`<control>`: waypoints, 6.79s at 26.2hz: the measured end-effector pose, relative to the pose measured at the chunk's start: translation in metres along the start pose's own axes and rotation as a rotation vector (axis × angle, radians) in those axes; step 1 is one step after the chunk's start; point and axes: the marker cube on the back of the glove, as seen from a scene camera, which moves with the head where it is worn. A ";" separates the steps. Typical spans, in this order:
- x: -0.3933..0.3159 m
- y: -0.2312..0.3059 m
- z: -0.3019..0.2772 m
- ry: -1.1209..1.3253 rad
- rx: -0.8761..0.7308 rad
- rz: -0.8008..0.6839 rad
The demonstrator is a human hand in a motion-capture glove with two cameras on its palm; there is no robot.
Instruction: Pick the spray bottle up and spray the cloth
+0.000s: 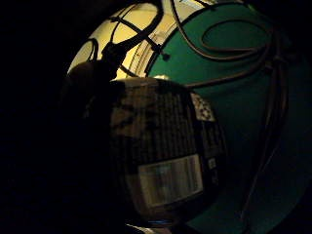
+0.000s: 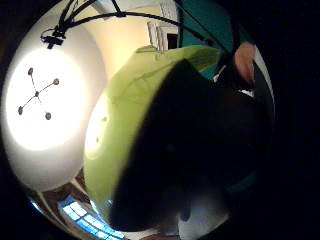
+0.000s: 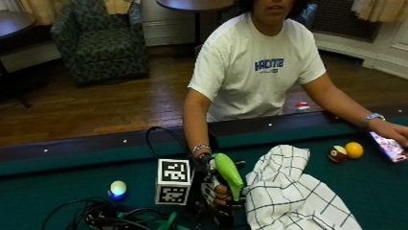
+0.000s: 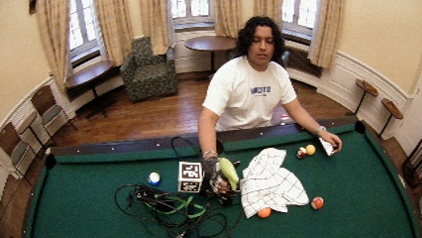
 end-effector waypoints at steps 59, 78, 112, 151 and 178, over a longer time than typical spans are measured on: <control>-0.123 0.016 0.176 0.635 -0.591 0.690; -0.047 0.043 0.222 0.965 -0.744 0.872; -0.306 -0.005 0.284 0.129 -0.320 -0.356; -0.110 -0.017 0.501 -0.013 -0.283 -0.337; -0.091 -0.024 0.507 -0.012 -0.587 -0.221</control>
